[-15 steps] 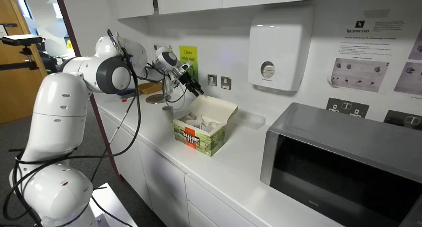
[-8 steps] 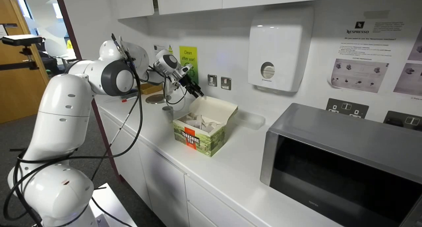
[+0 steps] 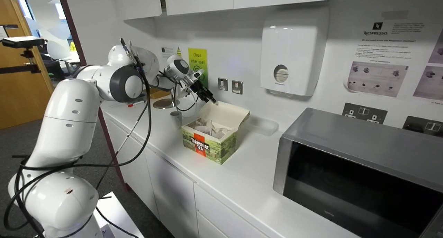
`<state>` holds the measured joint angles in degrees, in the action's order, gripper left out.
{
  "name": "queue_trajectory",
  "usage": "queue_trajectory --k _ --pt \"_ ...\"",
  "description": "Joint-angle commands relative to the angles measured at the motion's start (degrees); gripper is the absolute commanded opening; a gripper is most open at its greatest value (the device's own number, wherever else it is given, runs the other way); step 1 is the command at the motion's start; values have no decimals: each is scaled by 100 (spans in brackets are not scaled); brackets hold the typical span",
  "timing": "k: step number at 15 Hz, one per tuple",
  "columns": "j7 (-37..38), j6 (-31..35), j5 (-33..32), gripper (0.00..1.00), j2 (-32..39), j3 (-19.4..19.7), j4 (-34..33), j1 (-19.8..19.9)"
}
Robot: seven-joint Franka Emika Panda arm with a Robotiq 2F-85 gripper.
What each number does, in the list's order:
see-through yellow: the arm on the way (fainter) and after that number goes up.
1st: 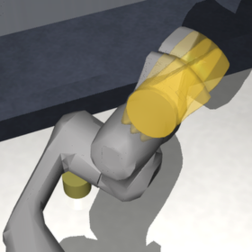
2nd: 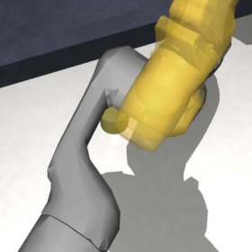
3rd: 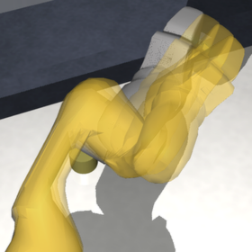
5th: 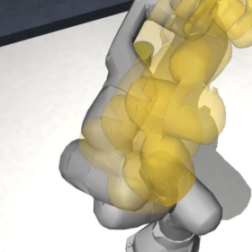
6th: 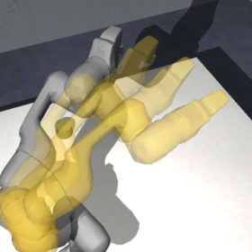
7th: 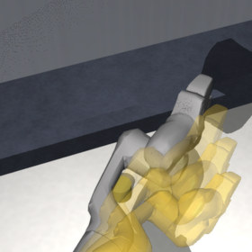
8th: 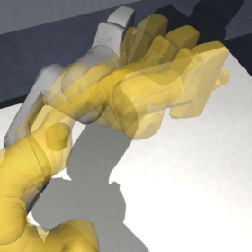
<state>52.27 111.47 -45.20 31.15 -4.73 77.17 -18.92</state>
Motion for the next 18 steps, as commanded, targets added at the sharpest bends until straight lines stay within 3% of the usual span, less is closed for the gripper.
queue_trajectory --k 1,6,13,18 --pt "-57 -65 -15 100 99 163 -210 -118" --pt "-81 -334 -71 100 63 219 -236 -187" --pt "56 -1987 -619 100 181 422 -682 -532" --pt "61 -2683 -844 100 354 369 -1018 -603"
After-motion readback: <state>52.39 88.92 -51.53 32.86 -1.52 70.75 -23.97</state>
